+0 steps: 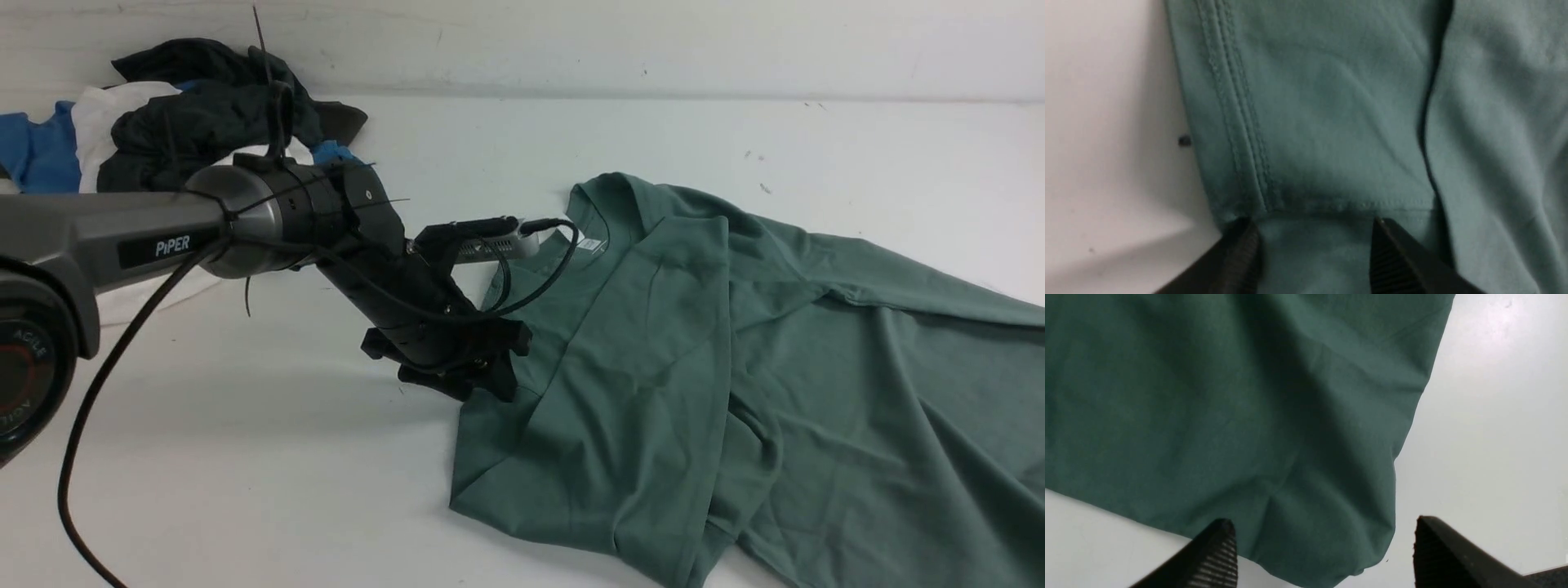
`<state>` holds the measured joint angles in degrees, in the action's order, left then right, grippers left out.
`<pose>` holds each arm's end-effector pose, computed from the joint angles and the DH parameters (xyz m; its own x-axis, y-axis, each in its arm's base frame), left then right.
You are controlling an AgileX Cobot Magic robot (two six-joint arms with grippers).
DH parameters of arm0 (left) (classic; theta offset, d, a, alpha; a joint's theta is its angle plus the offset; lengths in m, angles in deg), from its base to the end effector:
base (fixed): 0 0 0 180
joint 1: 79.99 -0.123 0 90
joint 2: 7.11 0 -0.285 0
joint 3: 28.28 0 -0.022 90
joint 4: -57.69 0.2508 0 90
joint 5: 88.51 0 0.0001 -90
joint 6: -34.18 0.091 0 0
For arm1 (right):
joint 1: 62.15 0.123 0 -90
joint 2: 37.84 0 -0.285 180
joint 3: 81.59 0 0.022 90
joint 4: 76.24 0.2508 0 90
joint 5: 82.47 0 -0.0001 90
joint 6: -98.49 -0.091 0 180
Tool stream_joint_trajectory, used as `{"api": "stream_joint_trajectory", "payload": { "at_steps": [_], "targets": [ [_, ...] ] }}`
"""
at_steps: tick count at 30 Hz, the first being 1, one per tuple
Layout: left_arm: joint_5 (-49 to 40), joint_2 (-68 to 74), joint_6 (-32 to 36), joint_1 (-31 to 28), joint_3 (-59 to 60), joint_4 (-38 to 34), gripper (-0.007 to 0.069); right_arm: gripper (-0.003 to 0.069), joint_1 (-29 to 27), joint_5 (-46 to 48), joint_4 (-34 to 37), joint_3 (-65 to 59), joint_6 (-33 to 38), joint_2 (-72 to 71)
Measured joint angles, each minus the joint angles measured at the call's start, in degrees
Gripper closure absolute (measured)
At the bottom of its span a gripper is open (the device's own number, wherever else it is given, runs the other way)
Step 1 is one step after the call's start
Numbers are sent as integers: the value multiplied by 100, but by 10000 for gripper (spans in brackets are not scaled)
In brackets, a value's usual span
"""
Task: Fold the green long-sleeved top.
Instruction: Use both arms simultaneously to clamp the lower edge of the clothing fabric
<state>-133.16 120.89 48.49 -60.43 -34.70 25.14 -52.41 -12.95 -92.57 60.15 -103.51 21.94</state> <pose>0.3913 -0.1756 0.1551 -0.9534 0.1662 -0.2517 0.2604 0.8747 -0.4088 0.1302 -0.0020 0.2705 -0.9505 0.1091 -0.2911 0.1671 0.9689 -0.1827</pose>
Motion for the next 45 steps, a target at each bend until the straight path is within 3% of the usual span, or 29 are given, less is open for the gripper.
{"api": "stream_joint_trajectory", "payload": {
  "at_steps": [8,11,15,17,22,30,37,45],
  "targets": [
    [123,70,0,0,-51,-76,307,124,0,-71,83,0,66,0],
    [155,94,0,0,-51,-65,398,124,0,-130,122,0,86,0],
    [167,118,0,0,-51,-58,579,124,0,-168,127,0,91,0],
    [167,118,0,-14,-51,-23,610,124,0,-168,127,0,91,0],
    [-136,-10,-66,-274,4,373,619,124,0,-171,127,0,91,0],
    [-236,-681,-120,-1435,883,734,619,124,93,-211,545,0,430,41],
    [-362,-1278,-1,-2463,1367,777,619,124,1152,-381,1869,4,1725,1008],
    [-362,-1445,-1,-2675,1385,777,619,124,2406,-604,2022,11,1784,2796]
  ]
}}
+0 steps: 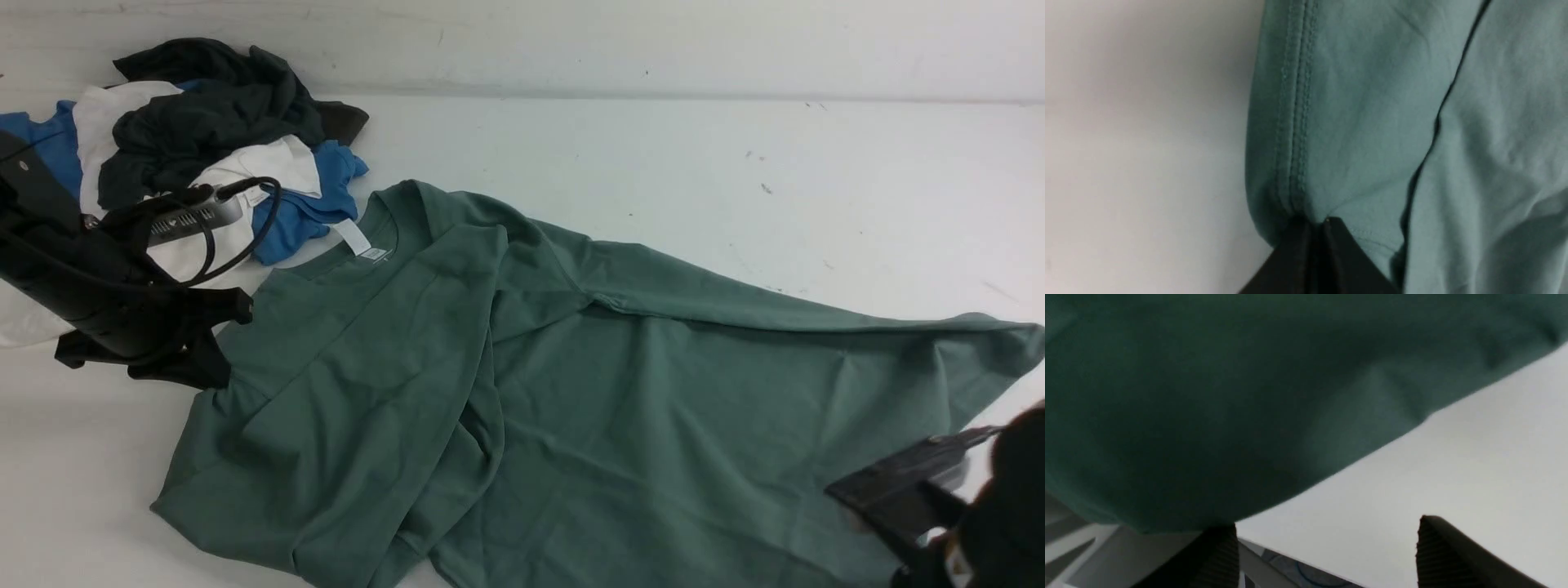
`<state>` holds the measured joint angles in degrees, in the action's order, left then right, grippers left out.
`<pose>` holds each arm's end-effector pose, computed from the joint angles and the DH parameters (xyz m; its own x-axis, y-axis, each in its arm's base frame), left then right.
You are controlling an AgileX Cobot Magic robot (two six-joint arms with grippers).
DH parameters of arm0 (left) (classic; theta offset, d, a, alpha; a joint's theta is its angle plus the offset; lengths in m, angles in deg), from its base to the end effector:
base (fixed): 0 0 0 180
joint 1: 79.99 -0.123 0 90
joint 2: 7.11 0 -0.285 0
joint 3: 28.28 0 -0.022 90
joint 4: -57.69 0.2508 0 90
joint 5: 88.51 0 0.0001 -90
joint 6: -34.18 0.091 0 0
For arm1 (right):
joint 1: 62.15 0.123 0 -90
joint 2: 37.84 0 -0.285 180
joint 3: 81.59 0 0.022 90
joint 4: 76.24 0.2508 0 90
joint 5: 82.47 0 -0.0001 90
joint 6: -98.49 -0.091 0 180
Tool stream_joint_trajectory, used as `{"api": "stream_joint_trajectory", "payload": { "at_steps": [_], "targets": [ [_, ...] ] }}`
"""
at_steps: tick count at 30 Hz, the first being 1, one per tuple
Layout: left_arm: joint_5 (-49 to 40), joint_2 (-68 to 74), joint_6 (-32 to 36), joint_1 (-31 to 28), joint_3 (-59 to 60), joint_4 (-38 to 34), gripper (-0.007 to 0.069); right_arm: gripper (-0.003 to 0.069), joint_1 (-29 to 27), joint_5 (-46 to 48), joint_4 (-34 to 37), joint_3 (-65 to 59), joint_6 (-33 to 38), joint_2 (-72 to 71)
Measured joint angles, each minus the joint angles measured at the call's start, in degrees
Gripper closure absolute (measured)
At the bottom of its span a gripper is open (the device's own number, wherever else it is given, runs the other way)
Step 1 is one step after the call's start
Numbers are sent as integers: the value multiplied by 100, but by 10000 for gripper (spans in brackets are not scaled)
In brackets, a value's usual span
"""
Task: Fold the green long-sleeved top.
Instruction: Use both arms simultaneously to clamp the lower edge of the clothing fabric
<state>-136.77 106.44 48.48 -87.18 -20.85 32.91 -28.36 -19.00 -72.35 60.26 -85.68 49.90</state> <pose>0.3611 0.0168 0.1900 -0.9613 -0.1678 -0.2187 -0.0931 0.9445 -0.3151 0.1549 0.1103 0.1890 -0.8721 -0.4599 0.1670 -0.4596 0.8871 0.0429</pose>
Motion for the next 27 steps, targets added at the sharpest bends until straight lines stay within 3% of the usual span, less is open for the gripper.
{"api": "stream_joint_trajectory", "payload": {
  "at_steps": [2,8,10,12,13,16,21,27],
  "targets": [
    [-11,0,10,0,0,-70,619,124,336,-198,0,0,-105,350],
    [-11,0,21,0,0,-113,619,151,659,-849,-127,44,-422,670],
    [-11,0,21,0,0,-120,619,236,663,-947,-389,89,-583,678],
    [-11,0,21,0,0,-132,619,366,669,-863,-719,178,-719,678],
    [-11,0,21,0,0,-132,619,473,676,-660,-974,287,-798,671],
    [-11,0,21,0,0,-132,619,620,676,167,-1604,561,-883,527],
    [-16,0,24,0,0,-128,619,627,524,435,-2094,748,-579,-190],
    [-172,0,32,0,0,-128,619,627,-320,494,-968,90,-85,-1311]
  ]
}}
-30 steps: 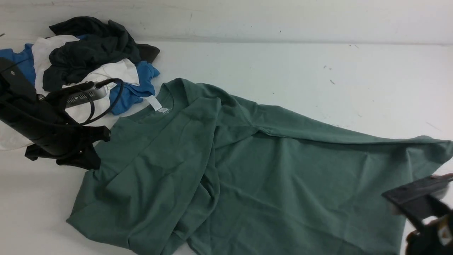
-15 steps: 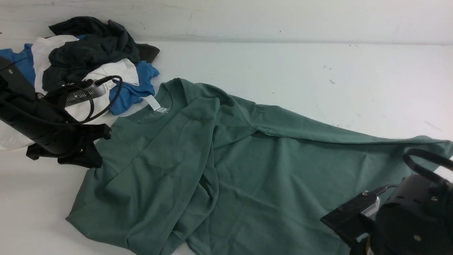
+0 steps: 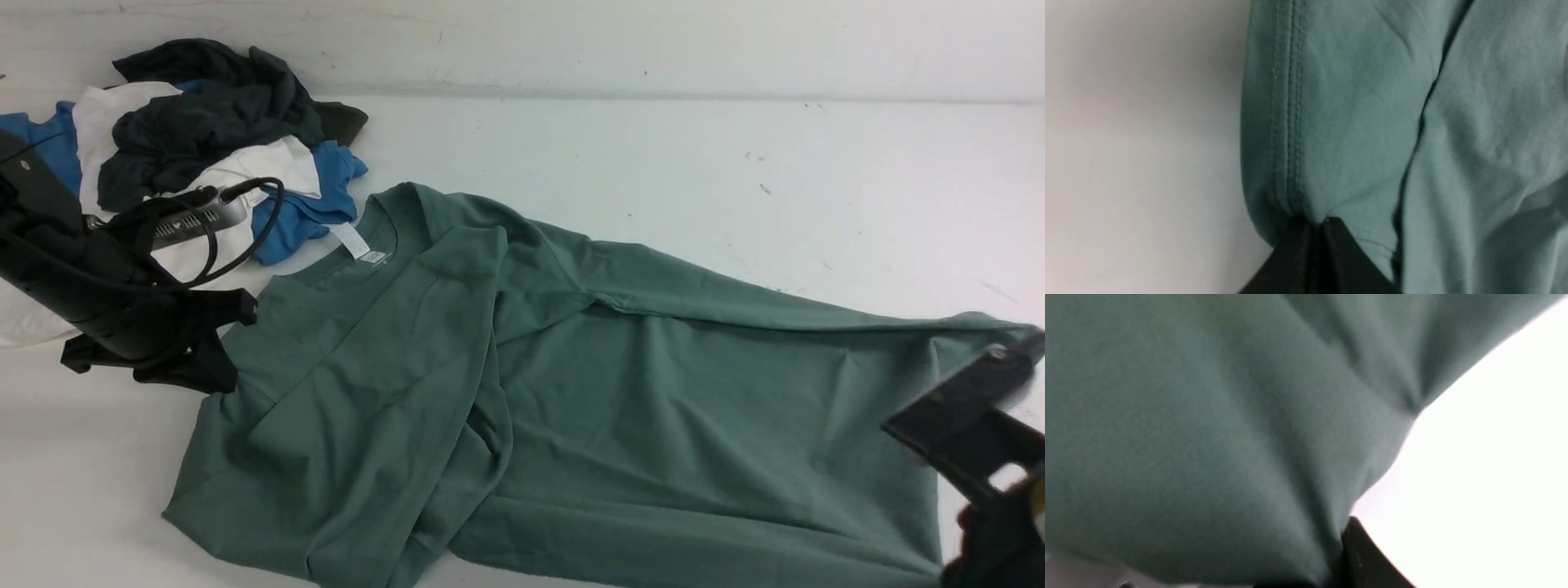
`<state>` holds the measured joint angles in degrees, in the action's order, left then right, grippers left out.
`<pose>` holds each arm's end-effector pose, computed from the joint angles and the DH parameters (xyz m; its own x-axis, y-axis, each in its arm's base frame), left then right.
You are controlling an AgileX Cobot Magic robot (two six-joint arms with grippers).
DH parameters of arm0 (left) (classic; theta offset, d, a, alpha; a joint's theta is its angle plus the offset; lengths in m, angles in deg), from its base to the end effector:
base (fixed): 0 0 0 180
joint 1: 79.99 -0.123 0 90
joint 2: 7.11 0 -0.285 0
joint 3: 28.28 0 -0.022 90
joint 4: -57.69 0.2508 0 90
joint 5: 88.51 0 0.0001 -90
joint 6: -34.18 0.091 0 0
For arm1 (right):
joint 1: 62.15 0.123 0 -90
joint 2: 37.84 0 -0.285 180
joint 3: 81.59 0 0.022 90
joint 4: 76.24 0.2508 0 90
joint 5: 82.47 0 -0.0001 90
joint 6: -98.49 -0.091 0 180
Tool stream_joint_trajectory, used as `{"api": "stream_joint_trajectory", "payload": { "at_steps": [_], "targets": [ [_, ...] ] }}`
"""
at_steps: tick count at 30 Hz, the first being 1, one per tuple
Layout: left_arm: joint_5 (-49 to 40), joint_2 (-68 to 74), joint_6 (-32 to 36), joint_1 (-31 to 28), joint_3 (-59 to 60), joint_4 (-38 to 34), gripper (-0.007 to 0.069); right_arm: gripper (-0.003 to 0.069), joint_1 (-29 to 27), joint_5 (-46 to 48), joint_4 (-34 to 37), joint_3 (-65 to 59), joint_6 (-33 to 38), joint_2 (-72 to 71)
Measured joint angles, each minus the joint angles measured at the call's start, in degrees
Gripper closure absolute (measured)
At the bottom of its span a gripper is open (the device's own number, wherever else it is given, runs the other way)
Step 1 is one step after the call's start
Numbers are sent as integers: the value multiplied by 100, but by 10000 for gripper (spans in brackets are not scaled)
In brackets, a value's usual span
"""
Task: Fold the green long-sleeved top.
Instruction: Use both arms simultaneously to clamp the lower edge of the clothing fabric
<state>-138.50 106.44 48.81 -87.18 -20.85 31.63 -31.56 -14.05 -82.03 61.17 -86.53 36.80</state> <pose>0.3591 0.0144 0.1902 -0.9666 -0.1687 -0.1928 -0.0957 0.9359 -0.3389 0.1464 0.0766 0.2342 -0.8852 -0.4651 -0.0012 -0.4630 0.8814 -0.0939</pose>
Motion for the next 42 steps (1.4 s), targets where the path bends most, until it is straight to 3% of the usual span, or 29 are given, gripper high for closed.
{"api": "stream_joint_trajectory", "payload": {
  "at_steps": [3,7,13,17,22,27,33,42],
  "targets": [
    [-36,0,7,0,0,-16,619,613,-192,11,161,-531,44,-280],
    [-78,0,7,0,0,-45,619,515,-248,99,65,-899,-35,-252],
    [7,0,11,-1,0,-22,619,218,-249,142,-543,-63,-471,-227],
    [41,-5,11,-13,0,-22,619,109,-249,137,-765,747,-874,-227],
    [257,-70,11,-212,-27,-27,619,90,-414,152,-791,928,-1376,-200],
    [251,-127,-14,-722,-341,-38,619,90,-1179,-162,-407,788,-1770,145],
    [125,-132,0,-864,-380,-56,619,90,-2314,-1422,702,755,-1260,1222],
    [25,-138,61,-858,-391,-85,619,90,-3039,-2330,952,830,-897,2674]
  ]
}}
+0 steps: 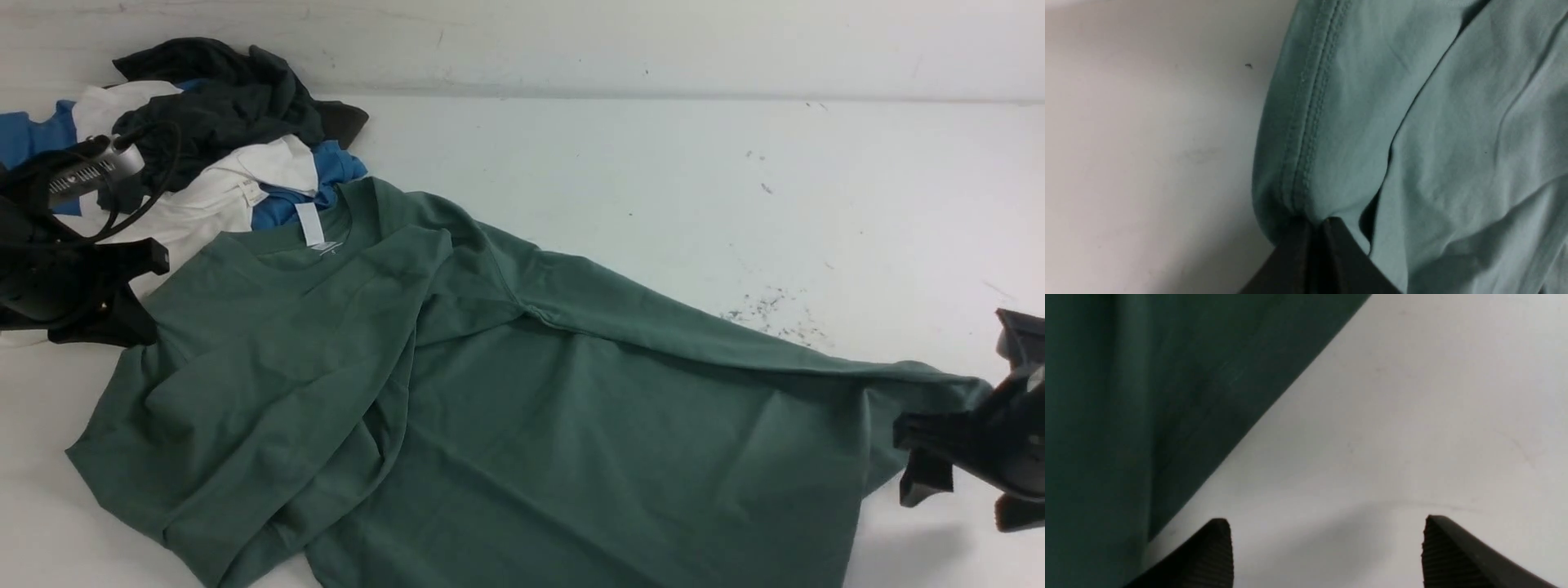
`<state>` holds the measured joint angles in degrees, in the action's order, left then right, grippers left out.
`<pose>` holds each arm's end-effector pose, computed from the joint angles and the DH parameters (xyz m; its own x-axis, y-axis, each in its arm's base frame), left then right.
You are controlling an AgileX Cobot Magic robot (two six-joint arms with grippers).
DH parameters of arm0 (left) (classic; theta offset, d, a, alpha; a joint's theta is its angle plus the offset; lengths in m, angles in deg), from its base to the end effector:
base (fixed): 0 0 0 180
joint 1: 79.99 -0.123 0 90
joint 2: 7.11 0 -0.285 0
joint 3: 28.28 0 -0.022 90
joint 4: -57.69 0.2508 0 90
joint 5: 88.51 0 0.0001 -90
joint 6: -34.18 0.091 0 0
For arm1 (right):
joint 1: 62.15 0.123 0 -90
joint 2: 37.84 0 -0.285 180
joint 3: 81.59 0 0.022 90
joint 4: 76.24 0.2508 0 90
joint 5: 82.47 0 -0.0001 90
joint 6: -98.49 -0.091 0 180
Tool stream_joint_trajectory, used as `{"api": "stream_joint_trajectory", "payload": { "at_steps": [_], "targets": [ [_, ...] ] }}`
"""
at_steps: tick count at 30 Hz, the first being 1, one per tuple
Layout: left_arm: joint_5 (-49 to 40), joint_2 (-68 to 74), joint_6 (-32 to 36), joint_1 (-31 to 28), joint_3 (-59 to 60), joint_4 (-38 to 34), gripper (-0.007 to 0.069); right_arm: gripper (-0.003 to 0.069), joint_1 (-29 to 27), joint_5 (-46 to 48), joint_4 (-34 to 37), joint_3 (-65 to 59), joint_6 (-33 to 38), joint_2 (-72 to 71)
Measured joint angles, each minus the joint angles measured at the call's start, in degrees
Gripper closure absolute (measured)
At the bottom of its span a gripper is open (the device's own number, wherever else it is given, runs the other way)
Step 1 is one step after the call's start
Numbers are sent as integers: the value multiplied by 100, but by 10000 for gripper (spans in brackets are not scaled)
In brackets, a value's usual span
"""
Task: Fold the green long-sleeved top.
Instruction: Use both arms simultaneously to clamp the lower edge of the clothing fabric
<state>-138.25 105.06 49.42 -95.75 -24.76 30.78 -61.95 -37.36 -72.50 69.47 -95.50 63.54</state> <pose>0.3638 0.0700 0.2167 -0.9072 -0.3057 -0.2891 -0.1996 0.9175 -0.3440 0.2689 0.0051 0.1663 -0.9571 0.2826 -0.0642 0.2784 0.9581 0.0672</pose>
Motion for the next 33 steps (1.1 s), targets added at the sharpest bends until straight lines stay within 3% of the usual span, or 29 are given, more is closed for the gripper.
{"api": "stream_joint_trajectory", "payload": {
  "at_steps": [12,15,18,20,22,27,33],
  "targets": [
    [-2,0,11,0,0,0,619,101,-49,-389,-7,1330,391,1290],
    [-2,0,25,0,0,0,619,180,0,-389,-31,1745,513,1581],
    [-2,-1,55,0,0,0,619,351,16,-367,-31,2037,605,1749],
    [-26,-6,104,0,0,-6,619,552,16,-139,-104,2268,747,1813],
    [-69,-6,140,0,-2,-6,619,624,9,262,-250,2527,786,1813],
    [-128,-7,166,0,-2,-23,619,643,-37,1513,-732,3929,818,1795],
    [-128,-7,166,0,-2,-29,619,643,221,2283,-843,5552,818,2111]
  ]
}}
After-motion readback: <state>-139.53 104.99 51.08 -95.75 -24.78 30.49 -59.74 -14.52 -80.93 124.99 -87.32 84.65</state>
